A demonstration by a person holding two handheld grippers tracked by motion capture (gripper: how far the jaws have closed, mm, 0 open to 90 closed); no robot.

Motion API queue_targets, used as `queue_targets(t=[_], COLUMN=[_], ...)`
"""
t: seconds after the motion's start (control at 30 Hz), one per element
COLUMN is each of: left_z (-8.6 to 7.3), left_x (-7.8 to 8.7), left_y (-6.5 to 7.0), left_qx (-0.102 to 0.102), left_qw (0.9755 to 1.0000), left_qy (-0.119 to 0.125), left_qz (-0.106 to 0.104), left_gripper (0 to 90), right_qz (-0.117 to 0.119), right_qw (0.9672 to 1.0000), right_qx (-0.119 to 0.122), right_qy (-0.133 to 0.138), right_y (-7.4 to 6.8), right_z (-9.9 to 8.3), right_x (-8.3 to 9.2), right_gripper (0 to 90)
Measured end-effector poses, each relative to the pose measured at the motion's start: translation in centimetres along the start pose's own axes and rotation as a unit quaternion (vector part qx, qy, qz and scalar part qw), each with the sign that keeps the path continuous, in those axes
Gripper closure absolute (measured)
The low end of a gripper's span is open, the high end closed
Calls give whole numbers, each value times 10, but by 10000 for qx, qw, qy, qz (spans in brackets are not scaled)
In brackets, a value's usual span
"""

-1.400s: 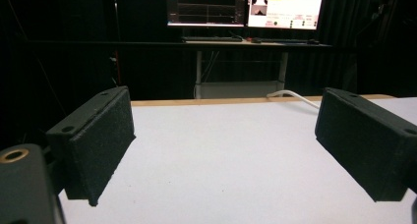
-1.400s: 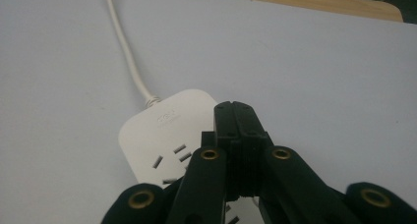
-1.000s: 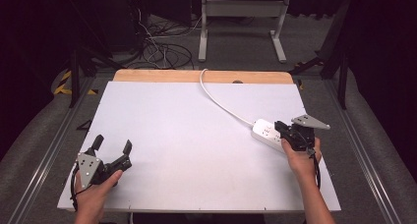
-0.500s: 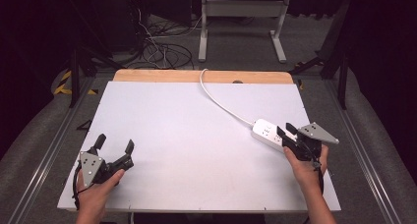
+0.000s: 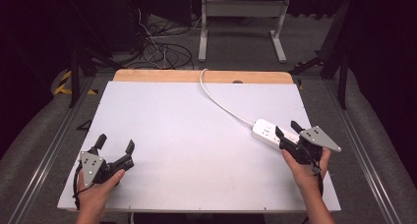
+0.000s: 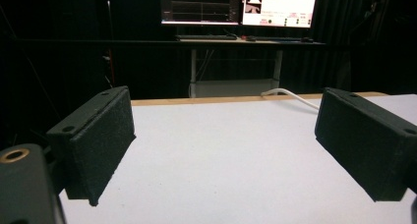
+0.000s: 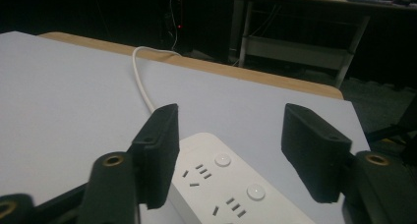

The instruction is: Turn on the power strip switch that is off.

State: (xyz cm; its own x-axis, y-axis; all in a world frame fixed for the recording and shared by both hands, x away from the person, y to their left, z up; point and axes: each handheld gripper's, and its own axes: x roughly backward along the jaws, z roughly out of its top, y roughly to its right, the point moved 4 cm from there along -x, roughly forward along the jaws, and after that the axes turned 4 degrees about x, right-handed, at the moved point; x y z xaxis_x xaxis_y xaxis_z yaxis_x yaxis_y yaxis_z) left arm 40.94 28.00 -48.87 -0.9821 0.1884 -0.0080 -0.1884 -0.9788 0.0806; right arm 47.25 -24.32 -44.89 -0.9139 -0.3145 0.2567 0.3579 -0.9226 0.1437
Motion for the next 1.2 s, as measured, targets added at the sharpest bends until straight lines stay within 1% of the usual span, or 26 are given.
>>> queue_targets(t=[0.03, 0.07, 0.1, 0.13, 0.17, 0.2, 0.23, 0.3, 0.33, 0.37, 0.4, 0.47, 0.57, 0.6, 0.63, 0.7, 0.73, 0.77, 0.8, 0.87, 1.03, 1.13, 1.2], left_z=[0, 0, 0, 0, 0, 0, 0, 0, 0, 0, 1, 1, 1, 1, 2, 2, 2, 2, 2, 2, 1, 2, 2], left_x=[0, 0, 0, 0, 0, 0, 0, -1, -1, -1, -1, -1, -1, -1, -1, -1, -1, -1, -1, -1, -1, -1, -1], left_y=[0, 1, 1, 1, 1, 1, 1, 1, 2, 2, 2, 2, 1, 1, 2, 2, 2, 2, 3, 4, 3, 3, 2], left_qx=[-9, -11, -9, -2, -5, -17, -9, 5, -2, -2, -1, -1, 6, 10, 5, -1, -8, -18, -21, 1, -16, 9, -12], left_qw=[10000, 10000, 10000, 10000, 10000, 10000, 10000, 10000, 10000, 10000, 10000, 10000, 10000, 10000, 10000, 10000, 10000, 10000, 10000, 10000, 10000, 10000, 10000], left_qy=[-4, -6, -4, 0, 0, -3, -1, 0, -5, -2, 1, 4, 32, 36, 47, 63, 68, 66, 67, 66, 46, 51, 60], left_qz=[-14, -17, -19, -13, -14, -8, -6, -12, -28, -31, -28, -31, -20, -19, -19, -7, -3, 2, -7, -28, -23, -16, -5], left_gripper=[86, 86, 86, 86, 86, 86, 86, 86, 86, 86, 86, 86, 86, 86, 86, 86, 86, 86, 86, 86, 86, 86, 86], right_qz=[-10, 4, 4, -7, 0, -59, -131, -132, -148, -162, -172, -135, -134, -122, -143, -252, -270, -307, -361, -420, -416, -435, -421], right_qw=[10000, 9997, 9997, 9996, 9993, 9989, 9987, 9986, 9982, 9973, 9968, 9950, 9922, 9903, 9890, 9865, 9857, 9858, 9859, 9867, 9873, 9885, 9892], right_qx=[4, 60, 60, 81, 91, 108, 92, 30, -54, -136, -197, -332, -362, -369, -410, -582, -664, -729, -739, -710, -706, -625, -630], right_qy=[31, 232, 232, 284, 373, 457, 478, 513, 582, 702, 761, 936, 1189, 1331, 1414, 1511, 1522, 1482, 1456, 1400, 1364, 1307, 1257], right_y=[0, 0, 0, 0, -1, -1, -2, -3, -4, -4, -5, -7, -10, -10, -10, -8, -7, -6, -5, -4, -3, -5, -5], right_z=[0, 0, 0, 0, 0, -1, -2, -3, -3, -2, -2, -1, 0, 0, -1, -4, -6, -9, -11, -12, -11, -12, -12], right_x=[1, 6, 6, 8, 10, 12, 14, 16, 17, 19, 20, 22, 25, 27, 28, 30, 30, 30, 30, 29, 28, 27, 26], right_gripper=[373, 341, 341, 323, 297, 280, 255, 232, 221, 210, 196, 180, 171, 169, 163, 147, 146, 140, 132, 124, 128, 138, 141])
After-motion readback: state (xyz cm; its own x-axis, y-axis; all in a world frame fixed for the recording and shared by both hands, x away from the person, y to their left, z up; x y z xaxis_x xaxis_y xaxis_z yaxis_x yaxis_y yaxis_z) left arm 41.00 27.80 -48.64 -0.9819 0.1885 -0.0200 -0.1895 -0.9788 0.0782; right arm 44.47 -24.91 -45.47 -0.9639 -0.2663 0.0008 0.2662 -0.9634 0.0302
